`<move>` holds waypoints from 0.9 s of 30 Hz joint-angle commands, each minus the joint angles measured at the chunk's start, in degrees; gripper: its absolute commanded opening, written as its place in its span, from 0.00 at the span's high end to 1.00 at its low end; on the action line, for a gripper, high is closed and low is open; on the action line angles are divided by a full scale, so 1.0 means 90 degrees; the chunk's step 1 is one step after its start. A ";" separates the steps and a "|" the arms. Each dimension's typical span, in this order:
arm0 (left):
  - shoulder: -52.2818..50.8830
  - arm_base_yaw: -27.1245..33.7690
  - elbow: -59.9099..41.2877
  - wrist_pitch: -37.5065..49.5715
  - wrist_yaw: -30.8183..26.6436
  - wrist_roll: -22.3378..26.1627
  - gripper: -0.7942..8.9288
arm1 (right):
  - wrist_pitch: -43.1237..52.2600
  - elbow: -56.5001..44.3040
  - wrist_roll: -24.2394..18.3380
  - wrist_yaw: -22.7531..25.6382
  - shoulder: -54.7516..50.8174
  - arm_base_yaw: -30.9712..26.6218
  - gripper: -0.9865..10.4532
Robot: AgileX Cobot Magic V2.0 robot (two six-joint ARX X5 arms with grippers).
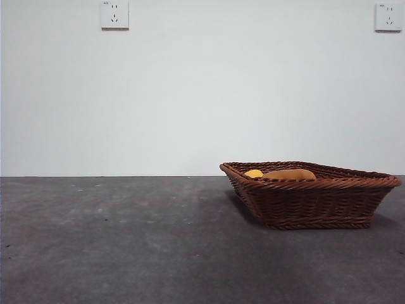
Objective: Help me put the vegetables on the table into the basket
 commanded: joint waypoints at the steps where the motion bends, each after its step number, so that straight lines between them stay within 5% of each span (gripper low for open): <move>1: 0.0002 -0.0015 -0.0066 0.0032 0.0032 -0.0010 0.92 | 0.0374 -0.1484 0.0019 0.0160 -0.1022 -0.0007 0.91; 13: 0.0002 -0.0015 -0.0066 0.0032 0.0032 -0.0010 0.92 | 0.0544 -0.4575 0.0194 0.0005 -0.3424 -0.0005 0.91; 27: 0.0002 -0.0012 -0.0066 0.0032 0.0034 -0.0010 0.92 | -0.0034 -0.4600 0.0192 0.0034 -0.3674 -0.0005 0.91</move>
